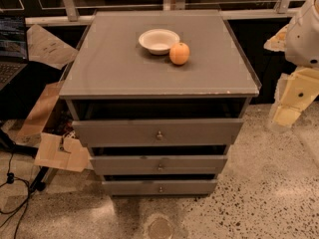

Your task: Open top drawer

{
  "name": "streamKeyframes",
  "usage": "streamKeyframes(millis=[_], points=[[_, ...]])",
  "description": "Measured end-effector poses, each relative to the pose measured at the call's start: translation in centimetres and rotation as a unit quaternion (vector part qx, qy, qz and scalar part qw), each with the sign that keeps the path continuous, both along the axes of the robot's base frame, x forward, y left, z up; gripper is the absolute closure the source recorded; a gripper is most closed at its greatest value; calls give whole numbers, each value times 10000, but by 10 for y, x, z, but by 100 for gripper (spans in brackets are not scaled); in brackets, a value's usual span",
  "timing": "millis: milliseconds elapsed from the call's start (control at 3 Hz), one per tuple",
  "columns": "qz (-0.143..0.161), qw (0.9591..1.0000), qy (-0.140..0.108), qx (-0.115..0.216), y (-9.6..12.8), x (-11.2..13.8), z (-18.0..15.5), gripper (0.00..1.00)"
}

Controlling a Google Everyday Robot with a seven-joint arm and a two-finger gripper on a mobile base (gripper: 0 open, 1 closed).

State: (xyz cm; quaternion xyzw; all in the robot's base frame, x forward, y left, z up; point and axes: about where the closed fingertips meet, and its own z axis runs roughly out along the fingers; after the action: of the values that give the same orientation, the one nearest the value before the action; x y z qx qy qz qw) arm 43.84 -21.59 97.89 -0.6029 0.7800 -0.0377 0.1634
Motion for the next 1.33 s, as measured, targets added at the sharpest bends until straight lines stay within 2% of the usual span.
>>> streamKeyframes(millis=[333,667,1000,1333], points=[[0,10000,0,0,0,0,0,0],[-136,9997,-110,149,-1,3,-11,0],[-469,9966,-231,641,-3,15,-54,0],[-618,9910,-408,1117,1,32,-90,0]])
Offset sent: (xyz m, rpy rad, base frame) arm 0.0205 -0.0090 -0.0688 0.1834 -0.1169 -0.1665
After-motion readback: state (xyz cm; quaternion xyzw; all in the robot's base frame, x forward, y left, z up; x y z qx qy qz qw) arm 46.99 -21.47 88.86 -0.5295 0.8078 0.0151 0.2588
